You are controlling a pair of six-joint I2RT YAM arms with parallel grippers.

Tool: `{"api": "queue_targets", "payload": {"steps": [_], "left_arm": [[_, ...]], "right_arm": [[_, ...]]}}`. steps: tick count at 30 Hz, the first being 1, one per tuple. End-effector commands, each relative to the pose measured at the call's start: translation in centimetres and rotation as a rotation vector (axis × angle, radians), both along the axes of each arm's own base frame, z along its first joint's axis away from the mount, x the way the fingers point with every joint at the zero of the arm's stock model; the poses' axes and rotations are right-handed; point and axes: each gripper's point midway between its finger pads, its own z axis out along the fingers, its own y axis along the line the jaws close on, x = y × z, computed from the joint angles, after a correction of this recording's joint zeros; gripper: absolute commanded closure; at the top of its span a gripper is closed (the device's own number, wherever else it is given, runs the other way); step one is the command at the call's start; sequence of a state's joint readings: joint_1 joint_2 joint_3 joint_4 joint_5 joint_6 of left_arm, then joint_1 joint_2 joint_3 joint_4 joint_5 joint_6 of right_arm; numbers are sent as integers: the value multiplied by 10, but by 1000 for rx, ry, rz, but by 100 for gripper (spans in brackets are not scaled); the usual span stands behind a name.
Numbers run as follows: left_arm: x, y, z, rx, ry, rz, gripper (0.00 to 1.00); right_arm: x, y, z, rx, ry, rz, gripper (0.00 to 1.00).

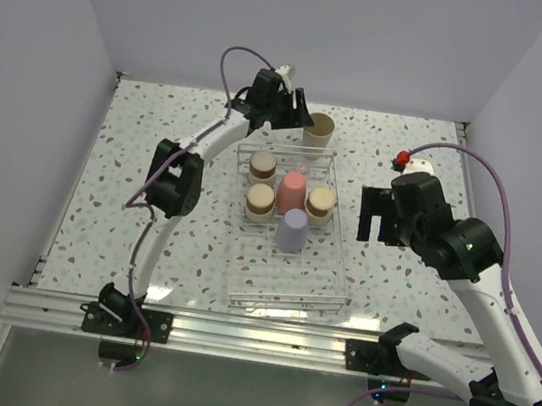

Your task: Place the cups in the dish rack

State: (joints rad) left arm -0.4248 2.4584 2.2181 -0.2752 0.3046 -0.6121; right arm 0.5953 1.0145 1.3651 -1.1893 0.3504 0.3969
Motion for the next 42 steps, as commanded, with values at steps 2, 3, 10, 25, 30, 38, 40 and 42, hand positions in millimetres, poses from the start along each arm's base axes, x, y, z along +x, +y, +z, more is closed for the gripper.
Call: {"api": "queue_targets", "payload": {"steps": [2, 3, 10, 25, 30, 38, 40, 42], "left_arm": [[13, -11, 14, -49, -59, 9, 35], [14, -12, 13, -51, -59, 8, 40], [16, -14, 8, -61, -54, 8, 78], [9, 11, 61, -101, -105, 39, 100], [-8, 34, 103, -126, -141, 41, 100], [-45, 96, 181, -195, -242, 84, 100], [-63, 115, 197, -210, -257, 90, 100], [-86, 127, 208, -215, -268, 86, 100]], "right_arm": [[8, -2, 14, -27, -53, 24, 2], [8, -1, 14, -27, -54, 26, 2], [9, 0, 13, -24, -57, 30, 2], [1, 6, 20, 77, -78, 17, 2], [8, 25, 25, 151, -97, 61, 2], [28, 84, 37, 321, -86, 212, 2], [32, 113, 53, 434, -111, 314, 2], [29, 137, 68, 562, -116, 378, 2]]}}
